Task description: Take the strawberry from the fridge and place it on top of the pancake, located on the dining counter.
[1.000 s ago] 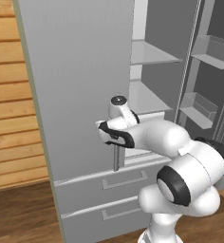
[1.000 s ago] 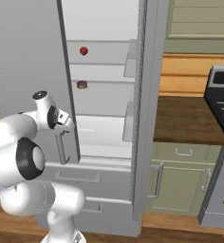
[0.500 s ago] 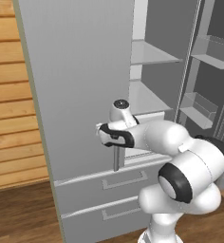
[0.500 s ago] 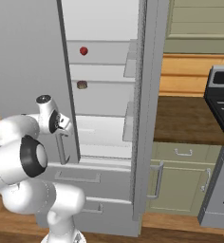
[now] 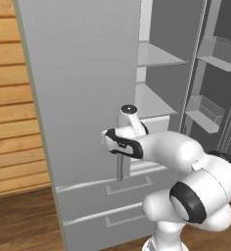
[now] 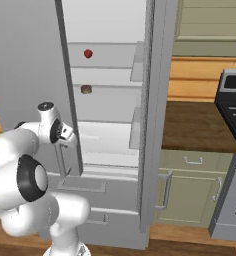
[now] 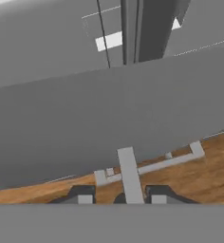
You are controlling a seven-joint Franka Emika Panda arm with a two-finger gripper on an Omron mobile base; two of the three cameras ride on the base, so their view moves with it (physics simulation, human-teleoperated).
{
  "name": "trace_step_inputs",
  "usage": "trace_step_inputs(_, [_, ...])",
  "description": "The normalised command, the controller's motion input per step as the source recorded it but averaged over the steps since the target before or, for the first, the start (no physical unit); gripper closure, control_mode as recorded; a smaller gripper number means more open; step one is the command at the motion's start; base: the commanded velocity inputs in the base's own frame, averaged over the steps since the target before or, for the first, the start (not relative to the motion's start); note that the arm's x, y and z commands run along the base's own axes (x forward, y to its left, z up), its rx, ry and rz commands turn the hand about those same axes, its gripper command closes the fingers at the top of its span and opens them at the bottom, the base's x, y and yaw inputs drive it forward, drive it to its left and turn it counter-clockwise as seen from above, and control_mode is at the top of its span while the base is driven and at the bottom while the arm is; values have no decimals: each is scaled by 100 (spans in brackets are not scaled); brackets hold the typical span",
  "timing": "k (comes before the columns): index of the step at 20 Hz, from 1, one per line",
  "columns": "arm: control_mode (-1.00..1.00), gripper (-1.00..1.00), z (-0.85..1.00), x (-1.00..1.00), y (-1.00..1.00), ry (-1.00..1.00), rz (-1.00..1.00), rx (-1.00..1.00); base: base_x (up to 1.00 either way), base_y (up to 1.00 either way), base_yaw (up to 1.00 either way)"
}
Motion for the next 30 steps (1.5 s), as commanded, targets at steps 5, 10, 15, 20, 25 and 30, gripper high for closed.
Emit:
trace_step_inputs(5, [-100,100,0,-60,44,13,-13,-2,0,0,0])
trace_step_inputs(10, [-100,100,0,-78,58,0,-28,-7,0,0,0])
trace_step_inputs(15, [-100,100,-21,-97,73,-1,-37,-15,0,0,0])
trace_step_inputs(20, [-100,100,-8,-31,62,-15,-21,-41,0,0,0])
trace_step_inputs(25, [-100,-100,1,-19,83,-18,1,-41,0,0,0])
trace_step_inputs(30, [-100,-100,0,-42,48,1,-16,-15,0,0,0])
